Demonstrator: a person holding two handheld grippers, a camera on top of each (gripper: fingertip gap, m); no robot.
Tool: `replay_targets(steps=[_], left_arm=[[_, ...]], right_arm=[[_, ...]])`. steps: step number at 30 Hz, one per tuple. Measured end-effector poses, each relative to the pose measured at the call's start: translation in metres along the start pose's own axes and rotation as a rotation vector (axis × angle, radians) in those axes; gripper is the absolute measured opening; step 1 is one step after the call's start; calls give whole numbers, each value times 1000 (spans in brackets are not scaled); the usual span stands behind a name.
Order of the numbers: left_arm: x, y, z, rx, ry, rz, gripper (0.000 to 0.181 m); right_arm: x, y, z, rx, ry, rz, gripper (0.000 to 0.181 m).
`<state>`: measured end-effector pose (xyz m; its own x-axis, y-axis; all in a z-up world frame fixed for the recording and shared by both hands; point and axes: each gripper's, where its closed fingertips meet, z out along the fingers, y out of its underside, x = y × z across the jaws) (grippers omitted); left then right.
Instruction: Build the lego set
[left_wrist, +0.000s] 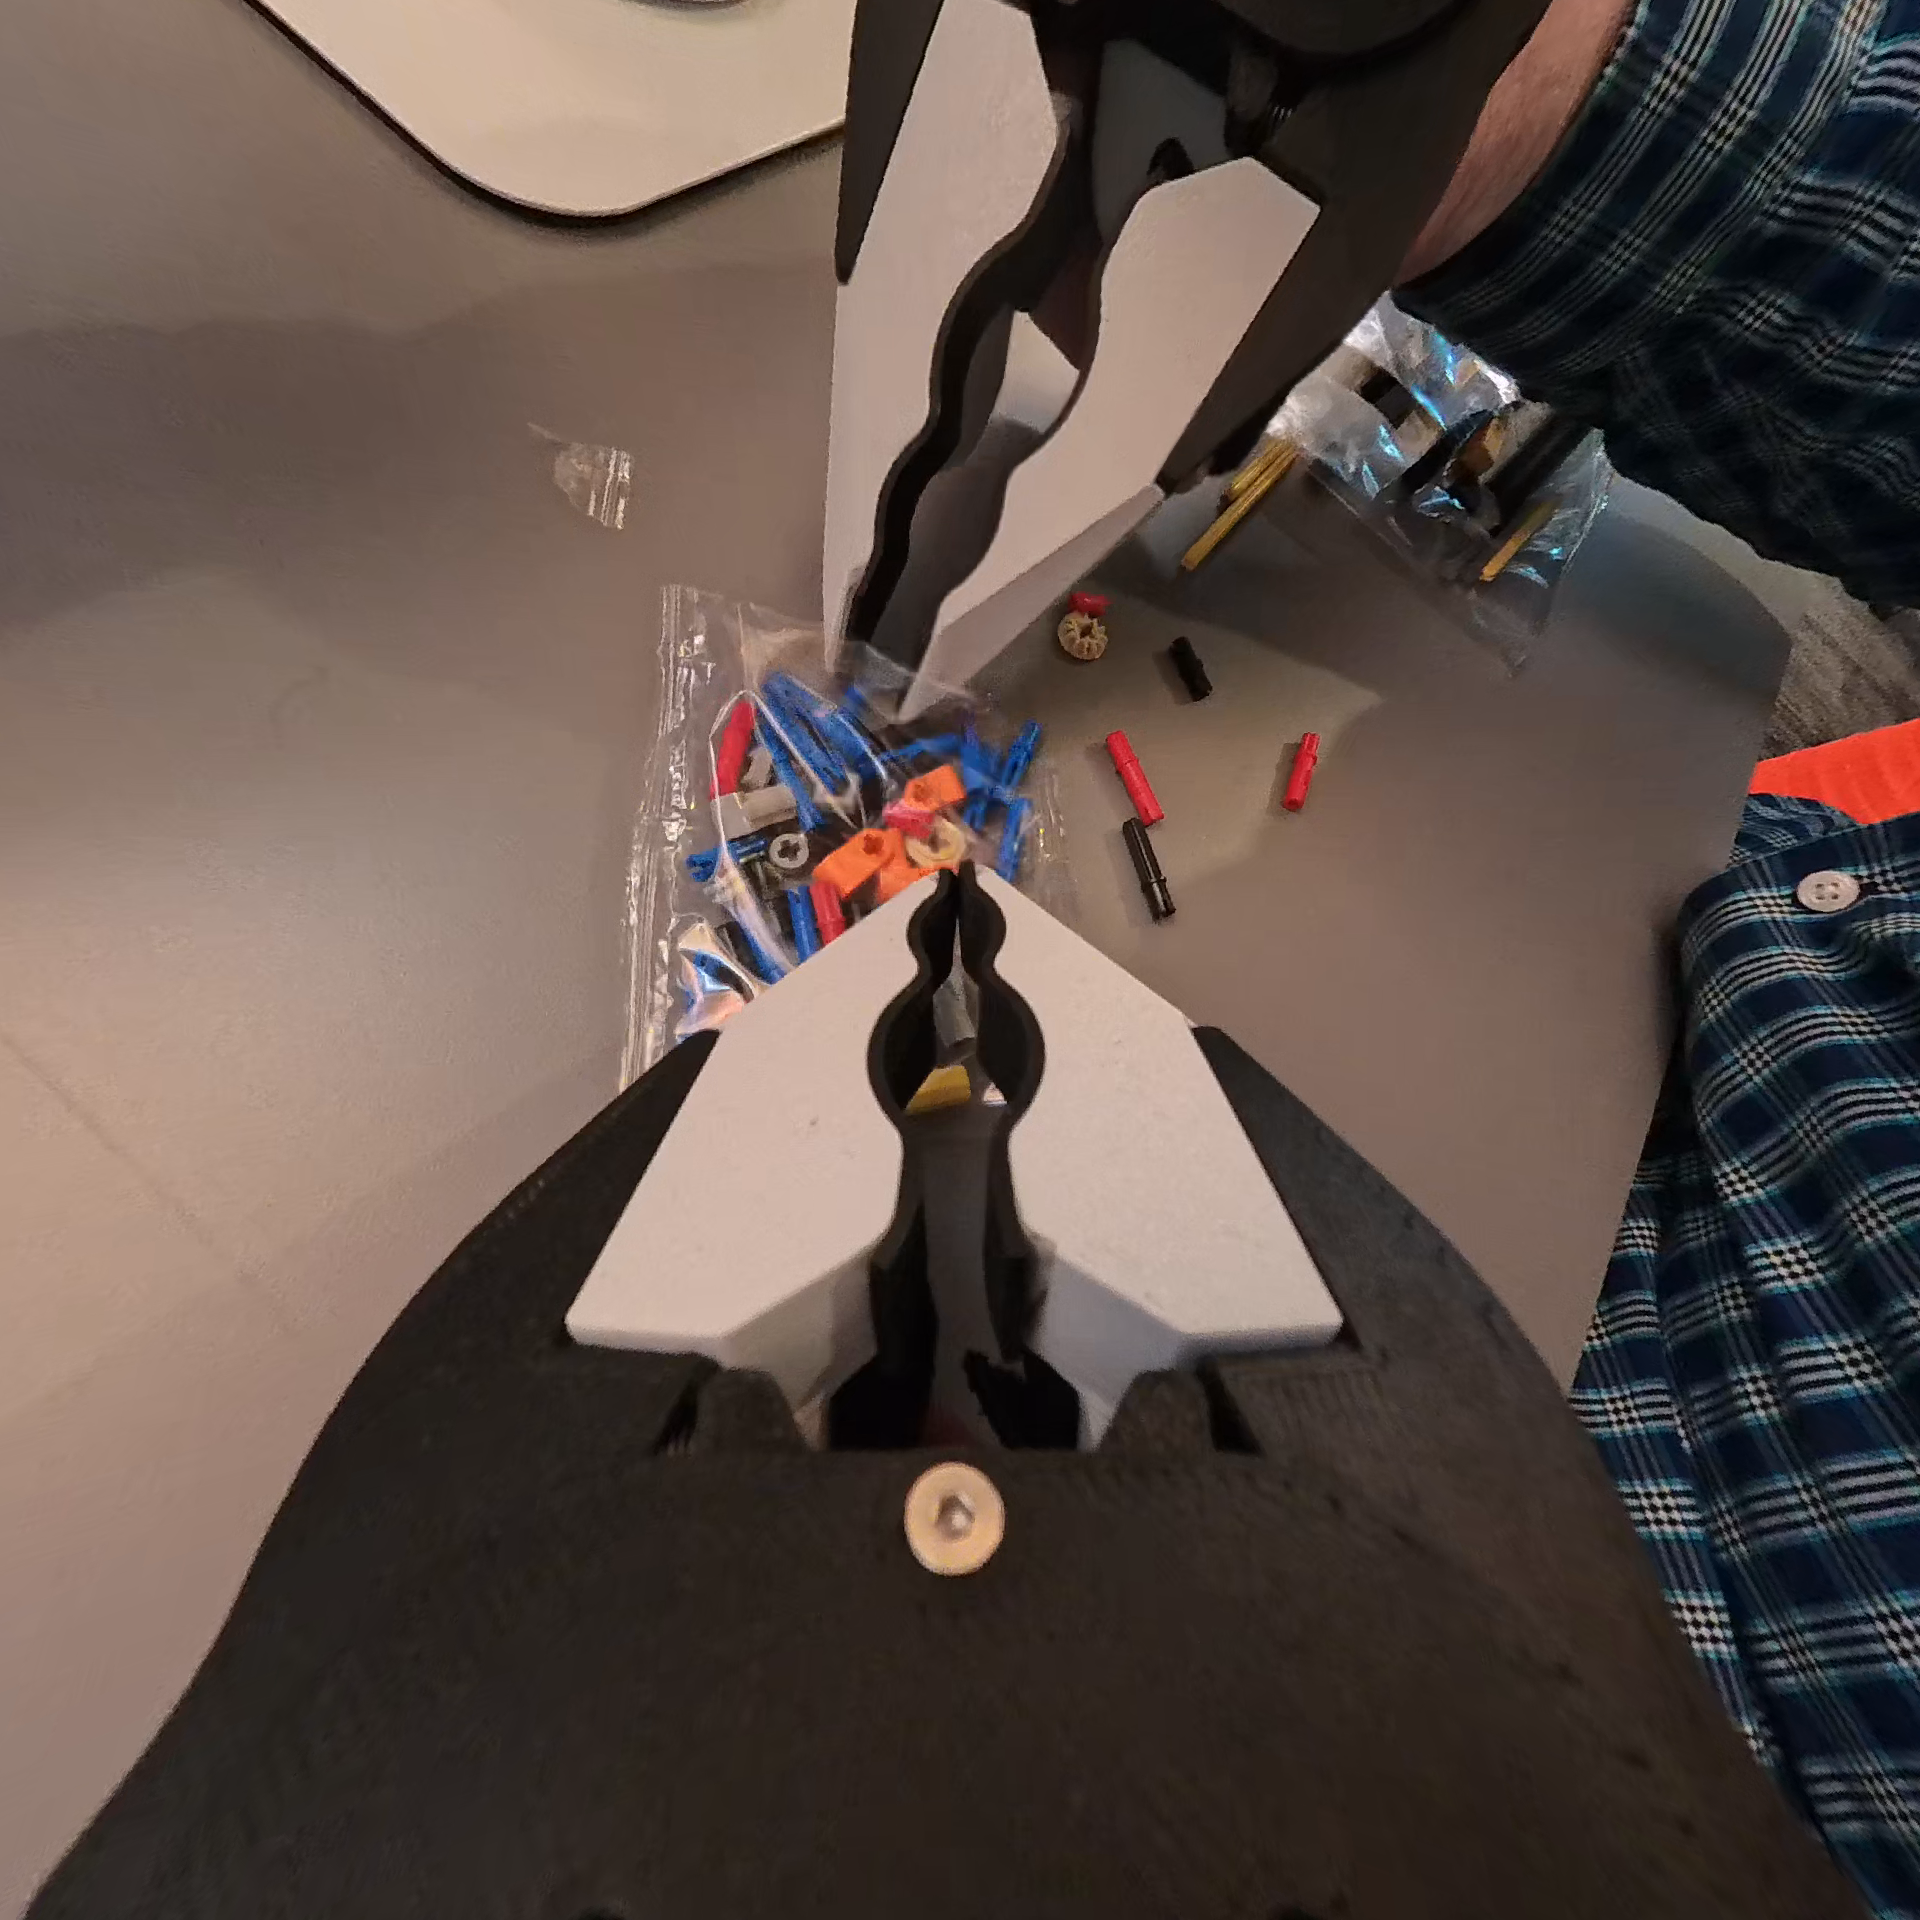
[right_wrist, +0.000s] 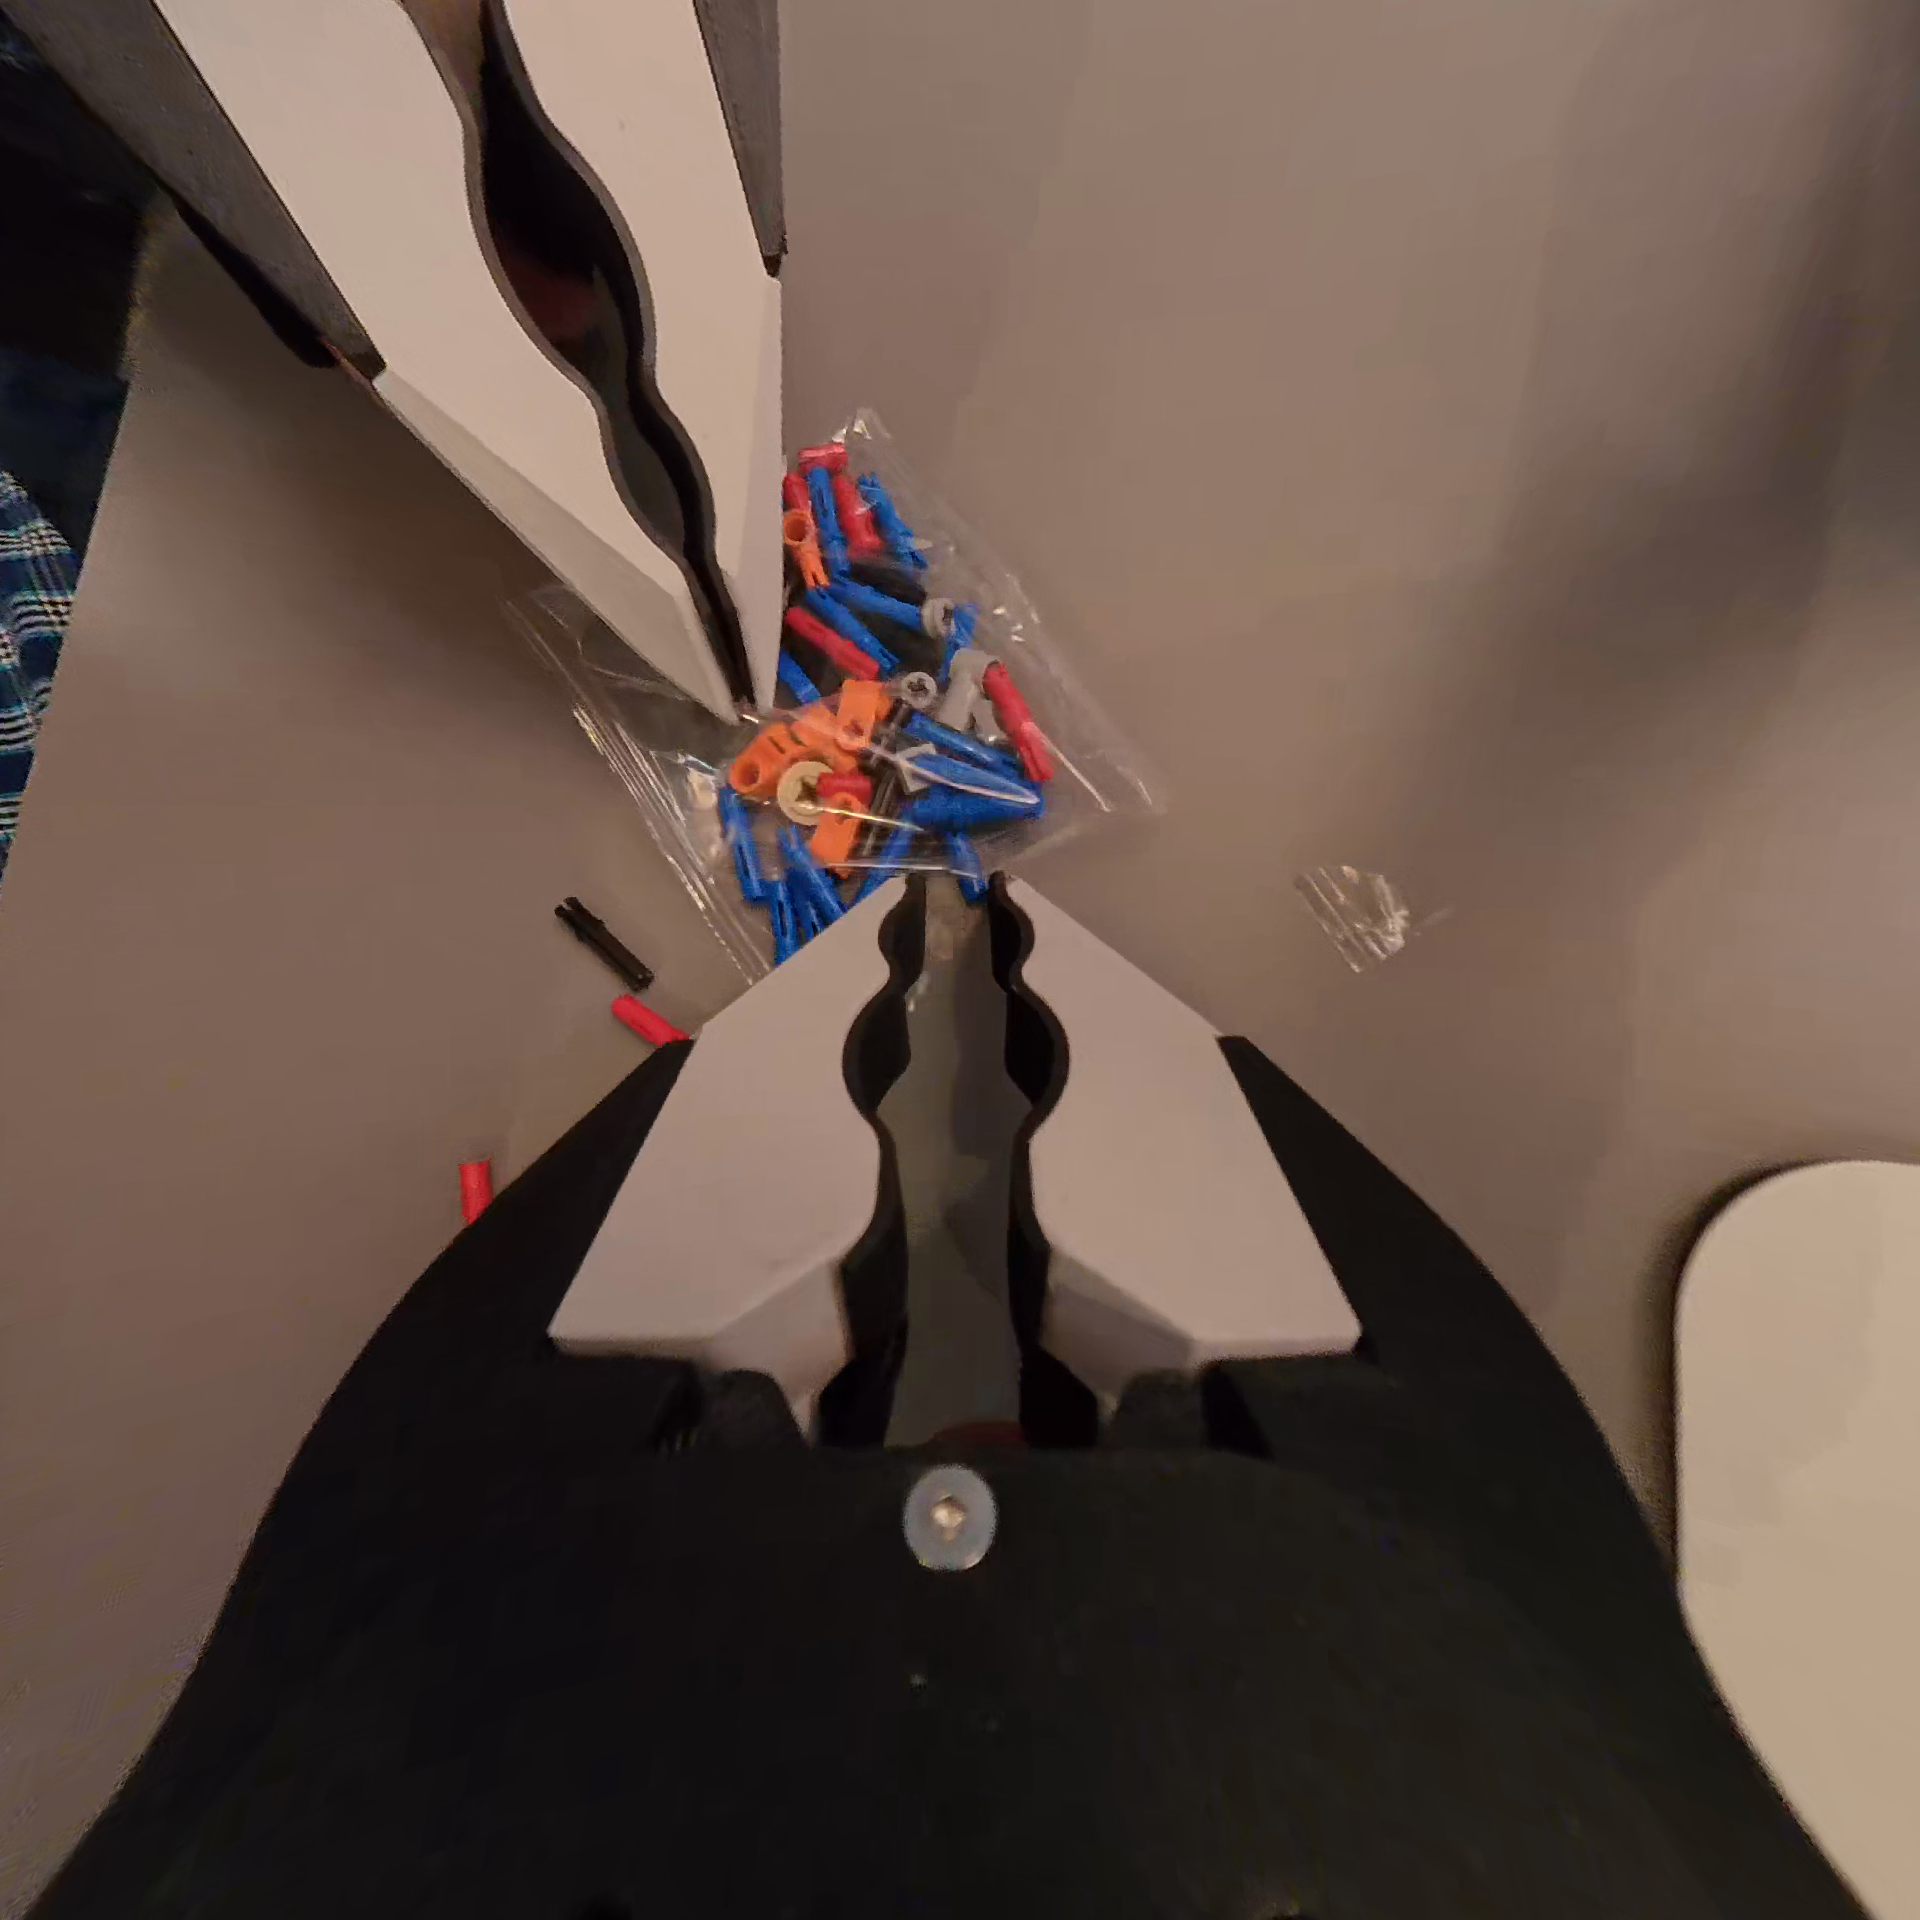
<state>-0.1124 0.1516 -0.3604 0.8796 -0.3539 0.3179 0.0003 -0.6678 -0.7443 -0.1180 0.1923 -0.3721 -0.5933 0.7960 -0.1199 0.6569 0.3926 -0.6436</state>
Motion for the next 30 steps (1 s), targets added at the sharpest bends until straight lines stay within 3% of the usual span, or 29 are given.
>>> replay_targets(steps=[1, 8, 13, 19, 30], left_arm=[[0, 0, 0, -1, 0, 0, 0], [0, 0, 0, 0, 0, 0, 0], [0, 0, 0, -4, 1, 3, 0], [1, 1, 1, -8, -1, 6, 0], [2, 1, 2, -9, 3, 4, 0]], right_arm=[[-2, -1, 1, 4, -8, 0, 10], [3, 5, -29, 16, 58, 16, 14], [-7, 33, -51, -49, 60, 30, 18], [-25, 47, -36, -115, 65, -33, 21], [-25, 40, -31, -66, 65, -18, 9]])
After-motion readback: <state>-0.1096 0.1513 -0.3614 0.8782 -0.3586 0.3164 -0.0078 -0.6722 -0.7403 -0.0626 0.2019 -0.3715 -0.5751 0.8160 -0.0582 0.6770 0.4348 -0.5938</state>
